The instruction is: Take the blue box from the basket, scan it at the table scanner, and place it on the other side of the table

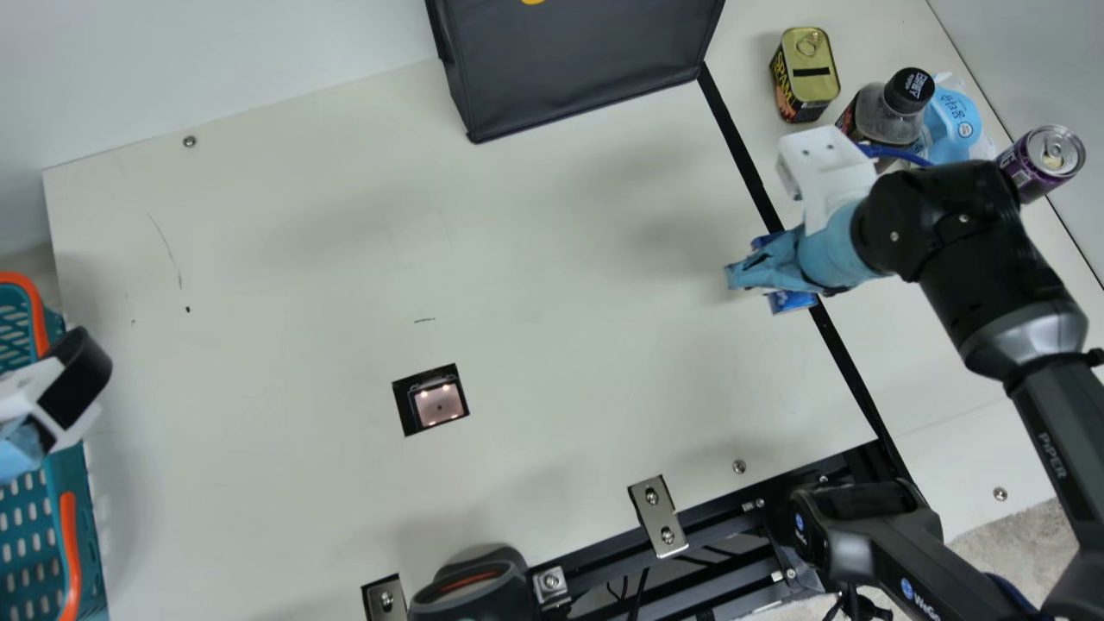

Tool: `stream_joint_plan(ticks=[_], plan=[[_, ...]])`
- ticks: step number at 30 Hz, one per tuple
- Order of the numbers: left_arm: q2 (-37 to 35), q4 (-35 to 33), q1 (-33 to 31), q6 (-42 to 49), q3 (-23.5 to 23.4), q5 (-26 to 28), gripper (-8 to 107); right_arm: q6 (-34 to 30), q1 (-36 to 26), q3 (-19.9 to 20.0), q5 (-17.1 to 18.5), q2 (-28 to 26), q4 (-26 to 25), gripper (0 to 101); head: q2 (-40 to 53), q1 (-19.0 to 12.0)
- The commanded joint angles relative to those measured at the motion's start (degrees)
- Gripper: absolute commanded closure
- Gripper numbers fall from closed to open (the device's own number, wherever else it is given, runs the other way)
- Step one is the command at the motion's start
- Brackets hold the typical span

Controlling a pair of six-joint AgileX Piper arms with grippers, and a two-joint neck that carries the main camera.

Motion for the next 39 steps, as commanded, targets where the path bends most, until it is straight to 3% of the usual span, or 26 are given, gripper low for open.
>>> stream_joint_plan(ticks=[1,13,22,34,39], plan=[[0.0,0.0,0.0,0.0,0.0,0.0,9,-5.57,-5.19,0.53,-0.84,0.14,0.66,101,-0.13,-1.57],[0.0,0.0,0.0,0.0,0.0,0.0,9,-27.16,-22.21,2.91,-8.71,5.19,7.19,101,-0.13,-1.57],[0.0,0.0,0.0,0.0,0.0,0.0,9,-39.92,-30.07,2.27,-13.84,11.06,11.89,101,-0.13,-1.57],[0.0,0.0,0.0,0.0,0.0,0.0,9,-49.45,-33.72,2.03,-18.1,16.86,16.84,101,-0.13,-1.57],[0.0,0.0,0.0,0.0,0.0,0.0,9,-50.65,-33.86,2.08,-18.63,17.7,17.65,85,-0.13,-1.57]])
